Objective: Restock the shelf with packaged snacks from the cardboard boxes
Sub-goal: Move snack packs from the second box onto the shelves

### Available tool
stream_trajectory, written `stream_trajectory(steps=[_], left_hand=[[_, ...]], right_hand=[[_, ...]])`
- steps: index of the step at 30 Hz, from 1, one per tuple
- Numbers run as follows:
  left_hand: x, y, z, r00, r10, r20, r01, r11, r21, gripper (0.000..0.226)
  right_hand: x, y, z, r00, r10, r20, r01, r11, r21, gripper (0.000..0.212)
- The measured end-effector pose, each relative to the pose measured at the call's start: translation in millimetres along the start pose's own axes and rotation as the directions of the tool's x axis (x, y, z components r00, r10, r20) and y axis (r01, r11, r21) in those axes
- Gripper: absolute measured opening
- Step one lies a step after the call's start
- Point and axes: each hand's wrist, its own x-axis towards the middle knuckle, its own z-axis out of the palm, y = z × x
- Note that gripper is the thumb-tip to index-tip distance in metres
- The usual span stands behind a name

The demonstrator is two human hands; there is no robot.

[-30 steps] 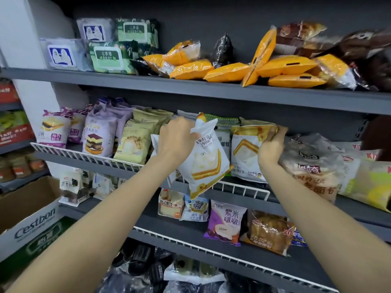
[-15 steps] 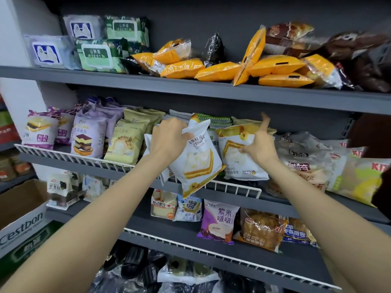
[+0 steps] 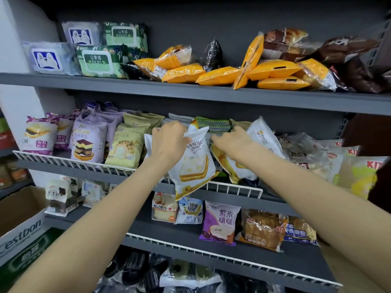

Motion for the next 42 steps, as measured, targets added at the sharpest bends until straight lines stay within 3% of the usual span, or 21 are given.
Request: stream_trajectory(steps=[3, 5, 7, 9, 12, 15, 19, 23, 26, 28, 30, 31, 32, 33, 34, 36, 40, 42], left_hand=[[-1.0, -2.0, 3.6, 1.000, -0.009, 0.014, 0.009, 1.000, 0.012, 0.031], [-1.8, -3.1, 5.0, 1.000, -0.008, 0.029, 0.008, 1.000, 0.003, 0.032], [-2.4, -3.7, 5.9, 0.999, 0.001, 0.038, -0.001, 1.000, -0.004, 0.033], [-2.8, -3.4, 5.8, 0.999, 0.011, 0.035, -0.010, 1.000, -0.010, 0.032], [-2.2, -1.6, 6.2, 0.999, 0.021, 0.035, -0.021, 1.000, -0.005, 0.031], [-1.3, 1.4, 6.1, 0.999, 0.027, 0.042, -0.027, 1.000, -0.010, 0.030], [0.7, 3.4, 4.4, 0.998, 0.037, 0.040, -0.036, 0.999, -0.032, 0.028], [1.1, 2.8, 4.9, 0.998, 0.060, 0.030, -0.058, 0.997, -0.057, 0.027], [-1.1, -0.3, 5.2, 0.996, 0.089, 0.025, -0.087, 0.992, -0.087, 0.026], [-0.5, -4.7, 5.2, 0.994, 0.104, 0.031, -0.099, 0.984, -0.145, 0.025], [0.9, -10.5, 3.9, 0.993, 0.114, 0.036, -0.103, 0.969, -0.222, 0.025], [1.6, -11.9, 2.8, 0.992, 0.119, 0.044, -0.104, 0.961, -0.255, 0.028], [2.4, -11.7, 1.6, 0.991, 0.125, 0.050, -0.106, 0.953, -0.283, 0.032], [3.0, -9.4, 0.2, 0.990, 0.132, 0.050, -0.111, 0.946, -0.305, 0.036], [3.8, -5.9, -1.2, 0.989, 0.139, 0.044, -0.117, 0.937, -0.328, 0.041], [6.4, 1.3, -1.8, 0.990, 0.137, 0.024, -0.118, 0.917, -0.381, 0.048], [13.5, 9.6, 0.3, 0.994, 0.111, 0.003, -0.095, 0.865, -0.493, 0.058], [15.8, 9.8, -0.1, 0.991, 0.132, 0.026, -0.097, 0.837, -0.539, 0.057]], right_hand=[[6.2, -13.6, 27.2, 0.996, -0.087, -0.002, 0.087, 0.992, -0.090, 0.035], [6.0, -19.3, 51.7, 0.998, -0.058, -0.016, 0.056, 0.995, -0.078, 0.035], [0.8, -22.3, 74.2, 0.991, 0.077, -0.110, -0.079, 0.997, -0.017, 0.048], [-8.4, -20.5, 86.9, 0.925, 0.341, -0.166, -0.326, 0.939, 0.111, 0.073], [-13.7, -8.2, 96.6, 0.839, 0.544, -0.035, -0.520, 0.817, 0.248, 0.101], [-13.5, 2.8, 93.0, 0.853, 0.518, -0.062, -0.496, 0.841, 0.215, 0.097], [-8.5, 6.5, 77.2, 0.918, 0.360, -0.166, -0.342, 0.931, 0.132, 0.081], [-2.5, 9.9, 72.3, 0.888, 0.314, -0.336, -0.337, 0.941, -0.013, 0.066], [-2.0, 9.7, 85.0, 0.937, 0.328, -0.117, -0.318, 0.943, 0.100, 0.071], [-5.4, 6.7, 84.0, 0.925, 0.370, -0.090, -0.349, 0.917, 0.192, 0.070], [-14.3, -0.1, 74.6, 0.871, 0.466, -0.159, -0.306, 0.766, 0.565, 0.059], [-17.9, -3.5, 67.5, 0.872, 0.473, -0.127, -0.188, 0.562, 0.805, 0.057], [-21.9, -6.8, 60.0, 0.915, 0.395, -0.077, -0.038, 0.275, 0.961, 0.058], [-27.2, -10.8, 49.9, 0.964, 0.261, -0.056, 0.041, 0.061, 0.997, 0.063], [-30.0, -14.0, 43.3, 0.989, 0.143, -0.049, 0.054, -0.031, 0.998, 0.070], [-27.9, -13.2, 42.3, 0.995, 0.077, -0.056, 0.061, -0.065, 0.996, 0.078], [-20.3, -4.0, 44.2, 0.985, 0.167, -0.039, 0.062, -0.137, 0.989, 0.062], [-17.3, 0.0, 51.4, 0.969, 0.247, 0.009, 0.026, -0.140, 0.990, 0.066]])
